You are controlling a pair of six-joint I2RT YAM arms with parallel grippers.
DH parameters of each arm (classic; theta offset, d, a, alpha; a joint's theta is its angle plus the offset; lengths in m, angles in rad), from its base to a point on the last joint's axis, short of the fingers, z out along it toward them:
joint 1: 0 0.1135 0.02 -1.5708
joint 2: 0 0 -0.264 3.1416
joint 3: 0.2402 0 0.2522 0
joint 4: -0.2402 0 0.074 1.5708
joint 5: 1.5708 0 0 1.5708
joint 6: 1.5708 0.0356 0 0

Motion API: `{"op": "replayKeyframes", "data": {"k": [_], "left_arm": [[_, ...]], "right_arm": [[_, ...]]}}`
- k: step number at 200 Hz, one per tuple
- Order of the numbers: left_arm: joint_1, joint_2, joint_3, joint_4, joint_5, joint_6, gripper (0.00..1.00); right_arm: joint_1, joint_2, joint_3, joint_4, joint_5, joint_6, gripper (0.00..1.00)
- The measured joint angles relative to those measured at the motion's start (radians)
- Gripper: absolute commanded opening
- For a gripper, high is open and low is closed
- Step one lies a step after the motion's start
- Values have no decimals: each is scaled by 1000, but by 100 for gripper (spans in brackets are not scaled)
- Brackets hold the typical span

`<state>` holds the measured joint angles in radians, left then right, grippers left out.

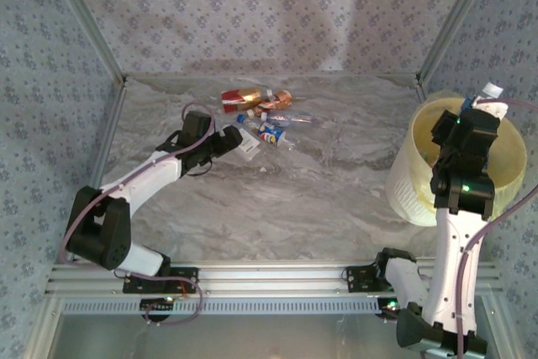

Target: Put the plastic bottles in the bin

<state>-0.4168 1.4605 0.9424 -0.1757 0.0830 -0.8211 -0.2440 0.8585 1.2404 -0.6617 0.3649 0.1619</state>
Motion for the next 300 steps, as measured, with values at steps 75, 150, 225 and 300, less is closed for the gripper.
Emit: {"op": "replayKeyframes", "data": {"k": [75,150,225,300], "left_arm": [[0,77,50,-4,15,-38,98],[0,101,59,-8,26,-64,98],[-17,146,121,-64,21,-67,98],[-84,243,243,-190,-43,-76,98]], "right_arm": [[-82,119,-18,-145,115,-5,67],[-83,132,-17,-191,193,-25,96],[-21,27,-21,-156,130,-22,100],[167,-92,-126,79,-260,-22,100]]}}
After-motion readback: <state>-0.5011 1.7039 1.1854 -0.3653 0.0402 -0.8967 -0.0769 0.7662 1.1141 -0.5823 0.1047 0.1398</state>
